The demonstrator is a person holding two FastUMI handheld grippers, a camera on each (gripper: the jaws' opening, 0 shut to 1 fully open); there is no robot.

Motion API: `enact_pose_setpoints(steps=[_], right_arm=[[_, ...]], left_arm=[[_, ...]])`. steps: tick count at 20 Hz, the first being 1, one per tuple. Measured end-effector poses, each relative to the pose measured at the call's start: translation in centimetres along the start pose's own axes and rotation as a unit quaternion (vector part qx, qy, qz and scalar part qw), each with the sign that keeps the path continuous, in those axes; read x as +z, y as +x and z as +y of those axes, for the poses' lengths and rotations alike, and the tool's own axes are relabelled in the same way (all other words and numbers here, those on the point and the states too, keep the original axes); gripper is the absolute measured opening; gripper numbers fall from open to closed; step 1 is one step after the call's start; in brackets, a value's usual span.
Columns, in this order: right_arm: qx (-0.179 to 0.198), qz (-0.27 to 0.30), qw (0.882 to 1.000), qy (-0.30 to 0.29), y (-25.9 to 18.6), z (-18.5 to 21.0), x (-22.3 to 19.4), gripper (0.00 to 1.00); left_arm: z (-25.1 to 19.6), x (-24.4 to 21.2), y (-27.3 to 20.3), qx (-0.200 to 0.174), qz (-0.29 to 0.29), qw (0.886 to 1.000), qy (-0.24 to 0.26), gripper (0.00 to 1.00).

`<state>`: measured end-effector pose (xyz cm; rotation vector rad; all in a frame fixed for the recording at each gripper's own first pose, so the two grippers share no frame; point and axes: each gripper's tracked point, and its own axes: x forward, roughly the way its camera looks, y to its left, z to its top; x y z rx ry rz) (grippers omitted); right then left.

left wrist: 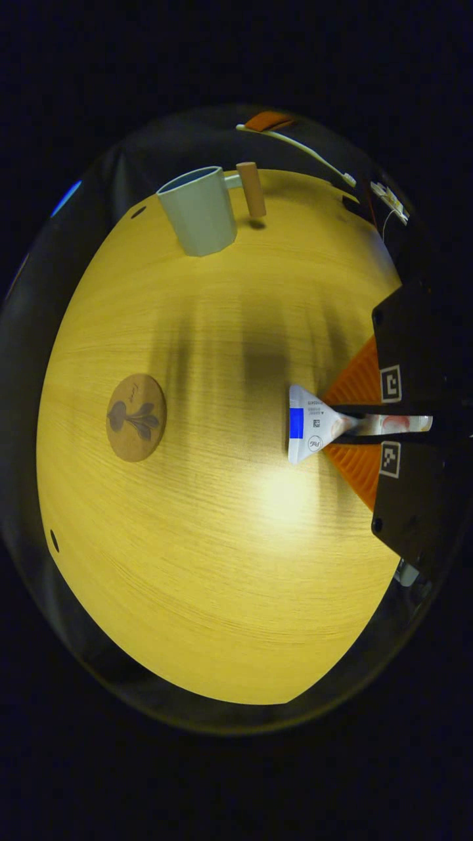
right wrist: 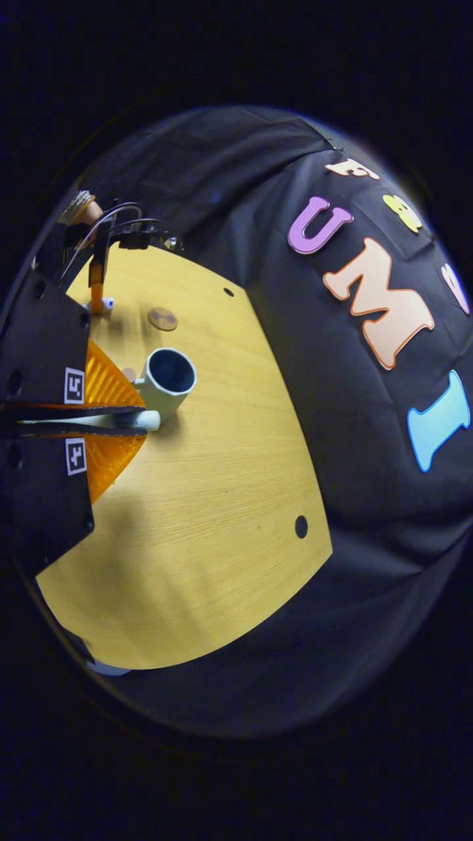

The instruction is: Put the toothbrush and toothpaste on the desktop into the cup, then pick up the cup and place it on the coaster on the desktop.

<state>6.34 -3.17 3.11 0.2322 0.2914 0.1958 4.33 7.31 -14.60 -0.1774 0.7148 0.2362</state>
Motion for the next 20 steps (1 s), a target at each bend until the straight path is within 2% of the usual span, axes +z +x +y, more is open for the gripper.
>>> enact_pose_setpoints(steps=[4, 8, 12, 15, 17, 20], right_arm=[[0.032, -0.029, 0.999, -0.004, 0.7, 2.0, 2.8, 0.04], [0.081, -0.076, 0.994, -0.008, 1.6, 5.3, 6.1, 0.05], [0.109, -0.109, 0.988, -0.022, 2.6, 7.4, 8.5, 0.04], [0.124, -0.129, 0.984, -0.027, 3.7, 8.1, 10.1, 0.04], [0.133, -0.152, 0.979, -0.029, 4.5, 8.6, 11.6, 0.04], [0.141, -0.193, 0.971, -0.025, 5.6, 8.8, 13.5, 0.04]], left_arm=[[-0.3, 1.4, -0.7, -0.043, -0.06, 0.997, -0.001, 0.06], [-0.6, 4.0, -3.0, -0.055, -0.118, 0.991, 0.02, 0.06], [-3.7, 5.6, -4.5, -0.065, -0.165, 0.983, 0.049, 0.06], [-5.5, 6.2, -5.6, -0.088, -0.186, 0.978, 0.039, 0.06], [-6.6, 7.1, -6.4, -0.104, -0.214, 0.971, 0.031, 0.06], [-8.4, 8.7, -8.0, -0.123, -0.276, 0.952, 0.044, 0.06]])
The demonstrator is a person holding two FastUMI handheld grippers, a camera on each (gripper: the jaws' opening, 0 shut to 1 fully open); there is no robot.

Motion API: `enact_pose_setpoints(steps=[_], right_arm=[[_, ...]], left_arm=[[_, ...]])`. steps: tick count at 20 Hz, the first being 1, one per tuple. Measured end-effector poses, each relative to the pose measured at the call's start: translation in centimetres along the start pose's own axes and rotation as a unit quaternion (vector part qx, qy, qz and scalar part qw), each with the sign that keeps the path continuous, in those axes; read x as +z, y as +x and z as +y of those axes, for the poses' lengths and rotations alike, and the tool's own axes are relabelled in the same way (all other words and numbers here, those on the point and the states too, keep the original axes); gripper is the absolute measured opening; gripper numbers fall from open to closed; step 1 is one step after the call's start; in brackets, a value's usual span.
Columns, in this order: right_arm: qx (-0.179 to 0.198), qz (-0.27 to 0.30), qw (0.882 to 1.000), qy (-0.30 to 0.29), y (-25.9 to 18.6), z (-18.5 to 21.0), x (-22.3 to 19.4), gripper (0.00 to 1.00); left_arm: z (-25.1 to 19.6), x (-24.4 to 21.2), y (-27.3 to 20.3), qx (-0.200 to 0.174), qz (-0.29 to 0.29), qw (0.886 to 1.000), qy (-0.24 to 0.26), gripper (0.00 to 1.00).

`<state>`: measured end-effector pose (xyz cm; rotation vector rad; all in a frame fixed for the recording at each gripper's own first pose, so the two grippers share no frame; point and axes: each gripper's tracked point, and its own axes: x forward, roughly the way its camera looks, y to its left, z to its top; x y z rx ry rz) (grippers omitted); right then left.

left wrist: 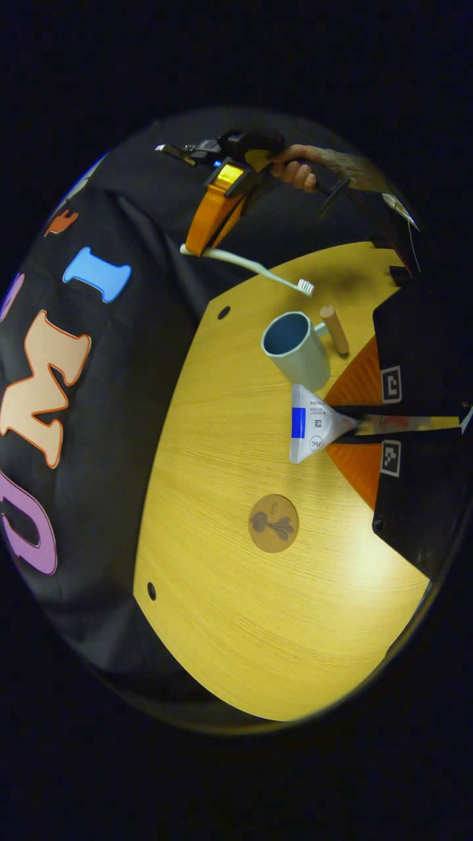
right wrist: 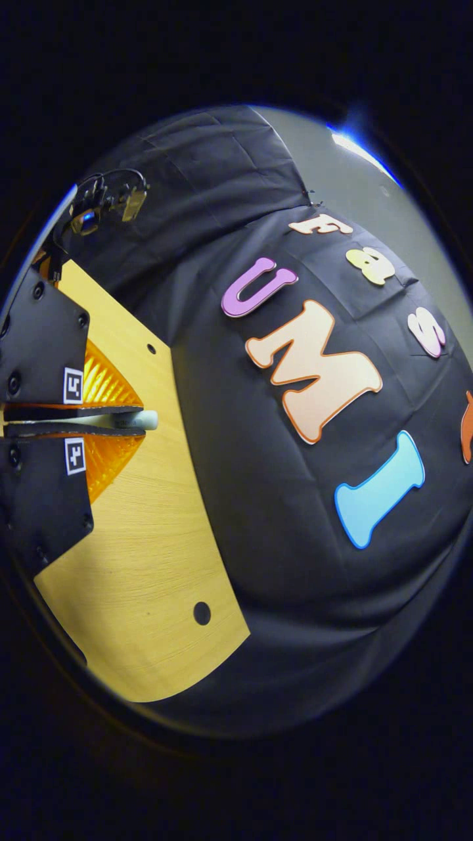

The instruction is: Put the toothbrush and toothpaste on the desktop into the cup, then pick up the cup and place it on the coaster on the desktop.

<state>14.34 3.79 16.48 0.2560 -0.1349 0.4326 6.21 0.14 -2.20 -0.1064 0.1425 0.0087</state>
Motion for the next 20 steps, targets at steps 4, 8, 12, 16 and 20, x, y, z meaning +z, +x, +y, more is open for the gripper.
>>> enact_pose_setpoints(steps=[4, 8, 12, 16, 20], right_arm=[[-0.003, -0.036, 0.999, -0.024, 1.7, -0.2, 0.6, 0.04], [0.017, -0.042, 0.996, -0.072, 2.3, 1.4, -1.4, 0.04], [0.021, -0.039, 0.994, -0.096, 2.3, 1.2, -4.1, 0.04], [0.011, -0.03, 0.995, -0.097, 1.8, -0.1, -6.5, 0.05], [-0.004, -0.044, 0.996, -0.076, 1.2, -1.2, -6.7, 0.1]], left_arm=[[-1.5, 3.5, -1.0, 0.01, -0.09, 0.994, 0.055, 0.06], [-4.2, 6.9, -1.2, -0.001, -0.163, 0.984, 0.073, 0.06], [-6.8, 9.9, -0.5, -0.041, -0.224, 0.972, 0.049, 0.06], [-7.8, 11.7, 1.1, -0.062, -0.265, 0.961, 0.044, 0.07], [-8.3, 12.5, 3.1, -0.073, -0.274, 0.958, 0.034, 0.05]])
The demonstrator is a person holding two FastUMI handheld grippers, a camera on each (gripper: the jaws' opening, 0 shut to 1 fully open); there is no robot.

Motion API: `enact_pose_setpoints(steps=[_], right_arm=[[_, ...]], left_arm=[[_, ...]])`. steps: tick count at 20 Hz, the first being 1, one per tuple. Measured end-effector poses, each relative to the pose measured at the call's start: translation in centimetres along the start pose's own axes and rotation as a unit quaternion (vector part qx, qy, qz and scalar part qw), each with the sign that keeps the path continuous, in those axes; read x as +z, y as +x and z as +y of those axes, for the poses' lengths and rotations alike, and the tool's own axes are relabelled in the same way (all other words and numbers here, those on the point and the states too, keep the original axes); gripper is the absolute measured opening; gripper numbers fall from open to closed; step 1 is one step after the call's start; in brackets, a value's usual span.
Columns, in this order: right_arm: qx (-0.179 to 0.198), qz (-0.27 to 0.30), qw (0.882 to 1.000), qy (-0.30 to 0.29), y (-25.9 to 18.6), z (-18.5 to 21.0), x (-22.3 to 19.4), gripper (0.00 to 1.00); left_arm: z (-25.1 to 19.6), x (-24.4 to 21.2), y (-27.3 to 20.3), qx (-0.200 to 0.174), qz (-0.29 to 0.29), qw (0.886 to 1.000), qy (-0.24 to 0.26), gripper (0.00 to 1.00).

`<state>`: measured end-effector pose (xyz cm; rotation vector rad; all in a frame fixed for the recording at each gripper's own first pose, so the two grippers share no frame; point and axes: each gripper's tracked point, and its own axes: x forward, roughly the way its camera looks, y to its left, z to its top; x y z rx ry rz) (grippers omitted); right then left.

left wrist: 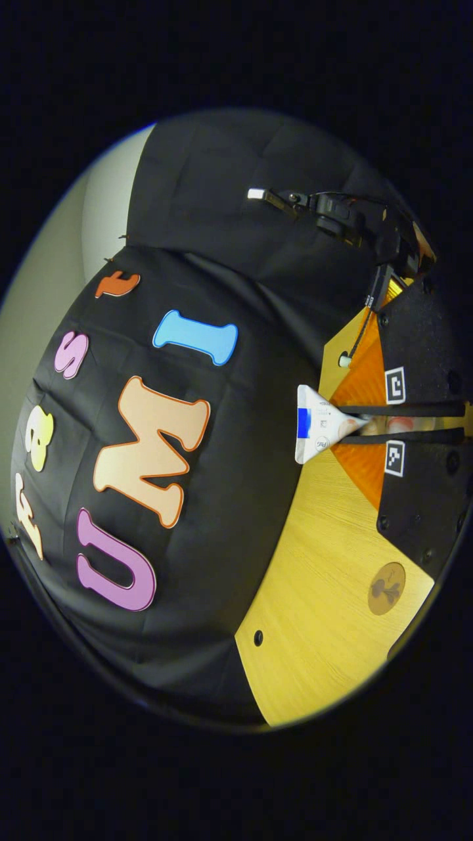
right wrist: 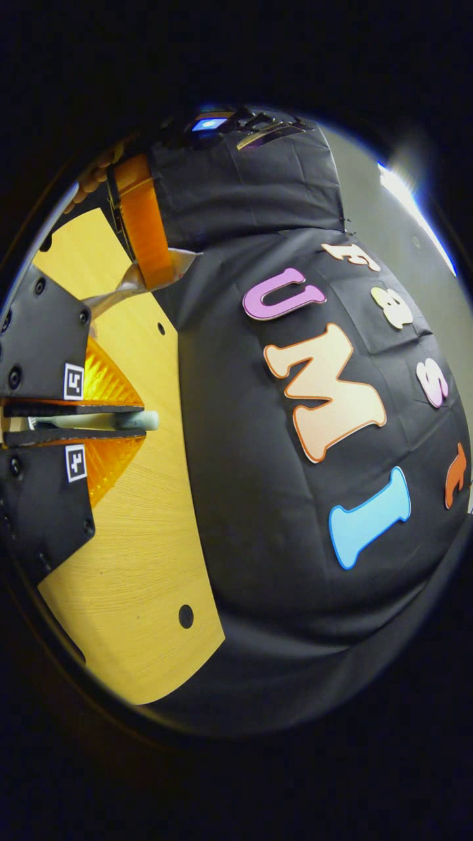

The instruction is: Put the toothbrush and toothpaste on the desktop into the cup, then pick up the cup and place it on the coaster on the desktop.

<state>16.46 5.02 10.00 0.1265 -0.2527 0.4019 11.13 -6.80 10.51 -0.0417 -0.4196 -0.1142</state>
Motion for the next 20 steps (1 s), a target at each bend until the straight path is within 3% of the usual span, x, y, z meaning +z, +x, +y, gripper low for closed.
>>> enact_pose_setpoints(steps=[1, 2, 4, 7, 8, 9, 10, 20], right_arm=[[-0.01, 0.0, 1.0, 0.013, -0.4, -0.4, 0.1, 0.1], [-0.012, 0.0, 0.999, 0.038, -0.5, -0.9, 0.2, 0.21], [-0.03, -0.022, 0.998, 0.052, -0.8, -2.2, 1.2, 0.92], [-0.069, -0.06, 0.994, 0.056, -2.5, -4.9, 3.9, 0.93], [-0.077, -0.066, 0.993, 0.061, -2.9, -5.6, 4.2, 0.89], [-0.083, -0.069, 0.992, 0.067, -3.4, -6.2, 4.5, 0.96], [-0.088, -0.071, 0.991, 0.07, -3.8, -6.8, 4.5, 0.96], [-0.122, -0.043, 0.988, 0.081, -7.0, -10.8, 2.1, 0.96]], left_arm=[[0.0, -0.2, 0.3, -0.001, 0.003, 1.0, 0.002, 0.05], [-0.2, -0.5, 0.7, -0.004, 0.005, 1.0, 0.007, 0.06], [-0.8, -1.0, 1.3, -0.013, 0.009, 1.0, 0.011, 0.05], [-1.6, -1.8, 2.0, -0.023, 0.013, 1.0, 0.008, 0.06], [-1.8, -2.1, 2.3, -0.023, 0.015, 1.0, 0.005, 0.05], [-2.0, -2.5, 2.6, -0.022, 0.017, 1.0, 0.002, 0.05], [-2.2, -2.9, 2.9, -0.022, 0.019, 1.0, -0.001, 0.06], [-2.4, -7.6, 4.2, -0.014, 0.033, 0.999, -0.013, 0.06]])
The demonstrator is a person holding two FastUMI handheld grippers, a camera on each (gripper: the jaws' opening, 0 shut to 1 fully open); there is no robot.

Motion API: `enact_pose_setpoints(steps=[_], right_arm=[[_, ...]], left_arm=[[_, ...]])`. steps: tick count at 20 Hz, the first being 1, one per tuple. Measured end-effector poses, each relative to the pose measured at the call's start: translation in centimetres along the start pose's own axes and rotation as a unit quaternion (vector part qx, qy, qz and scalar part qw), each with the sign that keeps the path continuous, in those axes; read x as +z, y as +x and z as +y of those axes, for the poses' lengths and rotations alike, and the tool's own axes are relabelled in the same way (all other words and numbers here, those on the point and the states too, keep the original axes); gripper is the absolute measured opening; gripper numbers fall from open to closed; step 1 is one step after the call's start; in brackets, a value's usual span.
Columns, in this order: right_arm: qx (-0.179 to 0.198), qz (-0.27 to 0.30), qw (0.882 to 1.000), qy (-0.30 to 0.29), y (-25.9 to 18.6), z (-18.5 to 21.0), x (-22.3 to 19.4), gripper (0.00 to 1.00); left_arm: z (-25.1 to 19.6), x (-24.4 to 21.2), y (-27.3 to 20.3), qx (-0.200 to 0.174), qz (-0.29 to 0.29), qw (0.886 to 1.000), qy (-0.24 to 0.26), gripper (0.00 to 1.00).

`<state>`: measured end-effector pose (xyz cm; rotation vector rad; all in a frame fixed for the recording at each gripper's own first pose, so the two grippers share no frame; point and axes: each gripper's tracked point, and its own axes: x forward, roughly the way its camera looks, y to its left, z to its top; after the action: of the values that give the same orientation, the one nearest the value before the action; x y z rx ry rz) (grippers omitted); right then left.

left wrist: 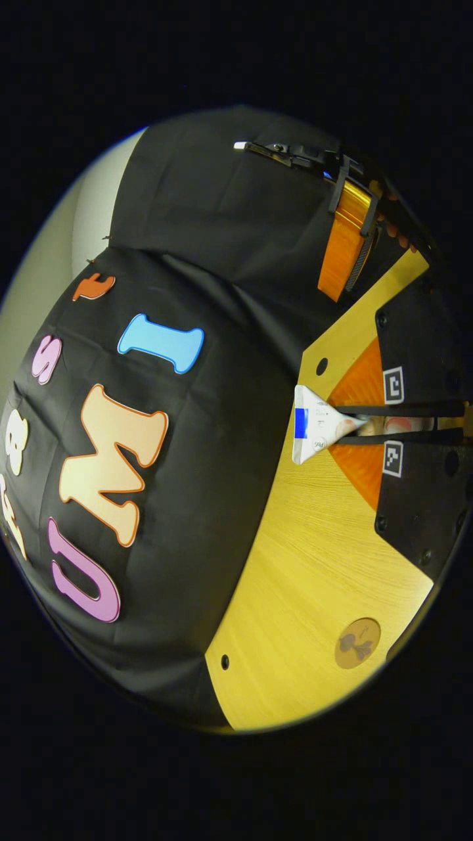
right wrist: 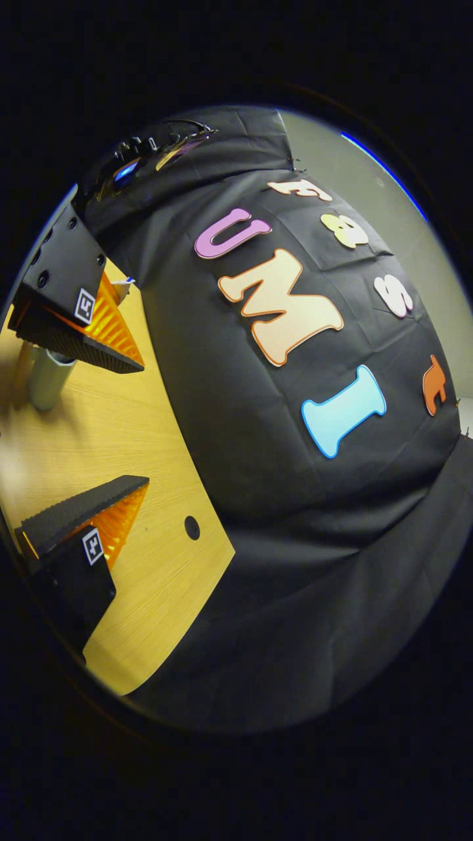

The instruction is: Put the toothbrush and toothpaste on the desktop into the cup, then pick up the cup and place it on the coaster on the desktop.

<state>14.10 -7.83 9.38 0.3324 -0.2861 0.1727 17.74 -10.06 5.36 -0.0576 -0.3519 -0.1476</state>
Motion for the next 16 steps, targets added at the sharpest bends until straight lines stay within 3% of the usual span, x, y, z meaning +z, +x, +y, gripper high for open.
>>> enact_pose_setpoints(steps=[8, 13, 14, 15, 16], right_arm=[[0.009, 0.009, 1.0, 0.0, -0.9, 0.0, -0.7, 0.96], [0.012, 0.009, 1.0, 0.001, -1.5, 0.1, -0.7, 0.96], [0.013, 0.009, 1.0, 0.001, -1.7, 0.1, -0.8, 0.96], [0.014, 0.011, 1.0, 0.0, -1.8, 0.2, -0.9, 0.96], [0.015, 0.013, 1.0, -0.001, -2.2, 0.3, -1.1, 0.96]], left_arm=[[0.2, -0.6, -0.6, 0.022, -0.004, 1.0, 0.021, 0.12], [-0.4, -0.7, -1.6, 0.017, -0.007, 1.0, 0.025, 0.17], [-0.6, -0.8, -2.0, 0.016, -0.007, 1.0, 0.025, 0.28], [-0.7, -0.9, -2.3, 0.018, -0.007, 1.0, 0.025, 0.22], [-0.7, -0.9, -2.5, 0.02, -0.007, 0.999, 0.026, 0.39]])
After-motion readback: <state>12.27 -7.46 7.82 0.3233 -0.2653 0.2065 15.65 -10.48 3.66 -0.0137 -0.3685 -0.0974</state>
